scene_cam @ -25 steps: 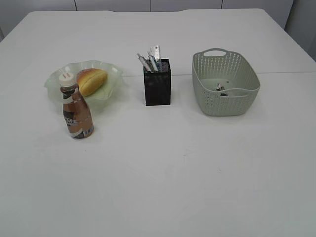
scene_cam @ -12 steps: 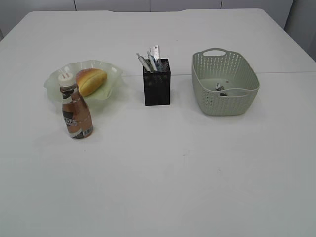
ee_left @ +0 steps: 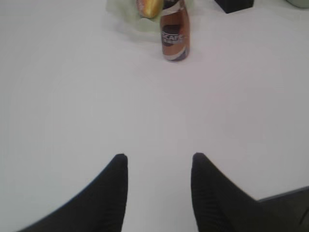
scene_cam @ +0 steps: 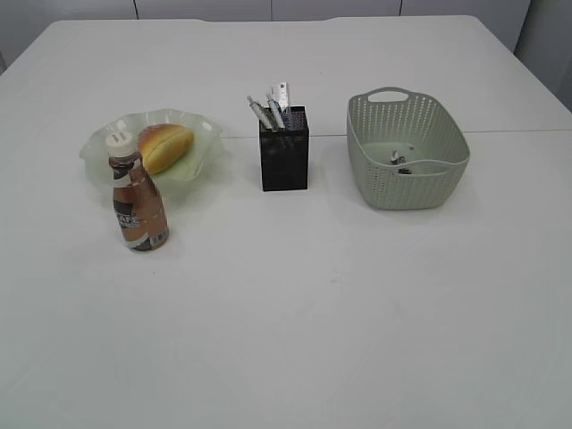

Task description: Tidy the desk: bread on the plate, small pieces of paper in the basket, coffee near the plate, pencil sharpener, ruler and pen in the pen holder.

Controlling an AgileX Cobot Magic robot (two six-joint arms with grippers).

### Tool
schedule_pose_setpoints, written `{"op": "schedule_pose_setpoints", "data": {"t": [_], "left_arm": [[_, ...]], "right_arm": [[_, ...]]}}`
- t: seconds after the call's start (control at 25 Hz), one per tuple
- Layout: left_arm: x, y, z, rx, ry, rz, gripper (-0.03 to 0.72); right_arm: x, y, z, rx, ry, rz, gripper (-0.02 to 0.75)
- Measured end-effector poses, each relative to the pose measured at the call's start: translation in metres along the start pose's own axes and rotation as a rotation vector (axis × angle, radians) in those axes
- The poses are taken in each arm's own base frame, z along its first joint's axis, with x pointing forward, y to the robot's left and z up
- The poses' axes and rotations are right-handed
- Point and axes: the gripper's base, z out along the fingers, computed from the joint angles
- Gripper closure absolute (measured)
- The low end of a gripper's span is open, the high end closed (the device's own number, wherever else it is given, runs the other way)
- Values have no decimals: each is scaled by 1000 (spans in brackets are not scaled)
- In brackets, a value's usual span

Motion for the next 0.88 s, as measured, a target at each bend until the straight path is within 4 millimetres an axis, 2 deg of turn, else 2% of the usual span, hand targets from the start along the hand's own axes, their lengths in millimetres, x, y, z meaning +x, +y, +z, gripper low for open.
{"op": "schedule_pose_setpoints", "data": {"t": [0.16,0.28,0.88], "left_arm": [[2,9,1,-103,12,-136,379],[3,12,1,-128,13,-166,380],[3,12,1,-132,18,-118,381]], "right_arm": [[0,0,0,0,0,0,328],[0,0,0,0,0,0,328],[0,0,0,0,0,0,328]]}}
